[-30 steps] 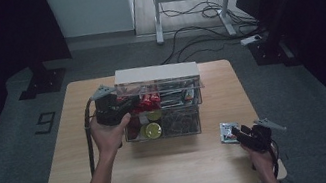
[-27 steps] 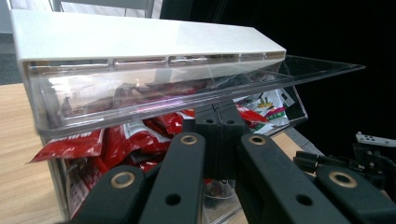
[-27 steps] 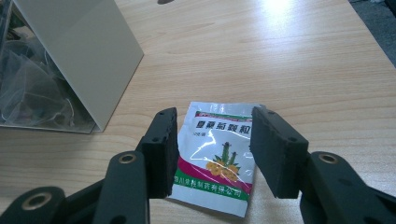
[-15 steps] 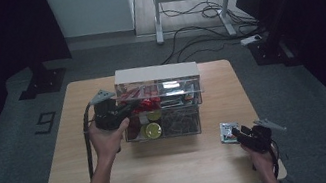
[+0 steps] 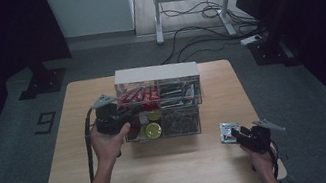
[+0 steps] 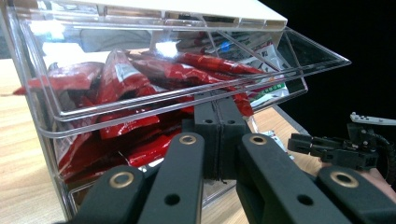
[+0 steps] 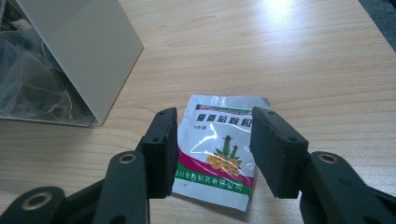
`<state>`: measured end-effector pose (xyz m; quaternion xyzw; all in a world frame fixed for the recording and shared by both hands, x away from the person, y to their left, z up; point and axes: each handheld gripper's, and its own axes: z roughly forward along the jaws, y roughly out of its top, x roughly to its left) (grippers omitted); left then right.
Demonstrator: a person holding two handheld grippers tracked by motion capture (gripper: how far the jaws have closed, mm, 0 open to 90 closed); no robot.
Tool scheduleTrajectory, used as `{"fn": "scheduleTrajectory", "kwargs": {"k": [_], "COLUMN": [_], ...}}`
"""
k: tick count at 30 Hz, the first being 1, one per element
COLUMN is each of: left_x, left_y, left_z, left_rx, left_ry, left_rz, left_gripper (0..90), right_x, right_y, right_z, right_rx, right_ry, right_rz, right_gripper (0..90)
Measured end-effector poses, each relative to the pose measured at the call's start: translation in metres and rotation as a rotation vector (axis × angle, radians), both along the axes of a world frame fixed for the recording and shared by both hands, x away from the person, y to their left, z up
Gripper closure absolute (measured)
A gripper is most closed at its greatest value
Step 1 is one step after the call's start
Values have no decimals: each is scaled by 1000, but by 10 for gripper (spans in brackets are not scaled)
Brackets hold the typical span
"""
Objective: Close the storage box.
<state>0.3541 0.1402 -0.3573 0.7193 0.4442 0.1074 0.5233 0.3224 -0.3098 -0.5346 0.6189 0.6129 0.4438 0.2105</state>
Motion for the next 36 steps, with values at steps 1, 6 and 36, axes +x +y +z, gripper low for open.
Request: {"fn": "scheduleTrajectory", "kwargs": {"k": [1,6,36], "left_x": [0,-1,-22], "left_y": [0,1,3], "left_z": [-1,-2,-16], "left_rx": [1,-3,20], "left_ry": [2,2,-126], "left_rz": [-1,0,-10], "left_gripper": [893,891,508], "right_x": [0,0,-4], "right_y": [0,1,6], "right_z": [0,-1,0], "right_rx": [-2,0,-16], "right_ry": [2,4,-20], "right_rz": [1,8,46], "right_gripper": [511,511,488]}}
